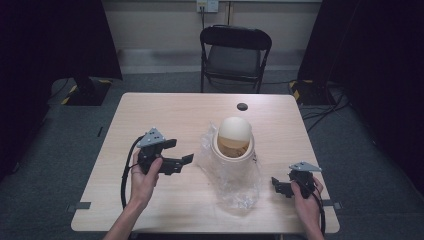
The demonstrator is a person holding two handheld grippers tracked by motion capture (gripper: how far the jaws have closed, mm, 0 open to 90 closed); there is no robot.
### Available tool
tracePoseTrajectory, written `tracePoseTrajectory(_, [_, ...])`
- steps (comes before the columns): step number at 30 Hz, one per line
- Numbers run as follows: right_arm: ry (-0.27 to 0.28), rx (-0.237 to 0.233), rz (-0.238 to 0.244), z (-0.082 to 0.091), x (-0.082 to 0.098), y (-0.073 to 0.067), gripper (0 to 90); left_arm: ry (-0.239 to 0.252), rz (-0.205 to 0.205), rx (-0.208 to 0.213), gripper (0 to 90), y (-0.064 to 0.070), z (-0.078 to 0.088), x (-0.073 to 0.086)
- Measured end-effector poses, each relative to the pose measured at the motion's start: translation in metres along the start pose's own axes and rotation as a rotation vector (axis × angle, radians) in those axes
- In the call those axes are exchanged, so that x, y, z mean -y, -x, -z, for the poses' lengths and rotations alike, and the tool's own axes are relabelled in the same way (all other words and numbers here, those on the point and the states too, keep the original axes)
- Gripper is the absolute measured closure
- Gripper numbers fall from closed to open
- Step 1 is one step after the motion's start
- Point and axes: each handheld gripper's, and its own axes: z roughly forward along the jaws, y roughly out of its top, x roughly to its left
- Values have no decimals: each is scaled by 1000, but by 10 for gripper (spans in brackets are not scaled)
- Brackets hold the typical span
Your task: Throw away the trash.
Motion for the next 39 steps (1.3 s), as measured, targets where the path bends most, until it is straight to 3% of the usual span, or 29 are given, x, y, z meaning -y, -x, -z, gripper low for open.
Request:
tracePoseTrajectory(2, [0, 0, 0, 0, 0, 0, 100, -17, 19, -17, 158, -7, 4, 6])
tracePoseTrajectory(6, [-1, 0, -1, 0, 0, 0, 100, -33, 18, -61, 158, -18, 12, 18])
tracePoseTrajectory(9, [0, 0, 0, 0, 0, 0, 100, -27, 25, -56, 159, -24, 14, 25])
tracePoseTrajectory(10, [-1, 1, -1, 0, 0, 0, 100, -50, 22, -91, 157, -29, 16, 32])
tracePoseTrajectory(15, [0, 1, -1, 0, 0, 0, 100, -83, 40, -142, 158, -42, 24, 48])
tracePoseTrajectory(20, [0, 1, -1, 0, 0, 0, 100, -93, 74, -190, 158, -55, 33, 64])
tracePoseTrajectory(23, [0, 0, 0, 0, 0, 0, 100, -131, 98, -243, 158, -68, 35, 79])
tracePoseTrajectory(24, [0, 0, 0, 0, 0, 0, 100, -156, 127, -271, 158, -75, 35, 88])
tracePoseTrajectory(32, [0, 2, -2, 0, 0, 0, 100, -217, 202, -337, 158, -98, 39, 121])
tracePoseTrajectory(37, [-1, 0, -1, 0, 0, 0, 100, -278, 169, -393, 158, -101, 35, 135])
tracePoseTrajectory(39, [0, 0, 0, 0, 0, 0, 100, -270, 158, -415, 153, -101, 34, 140])
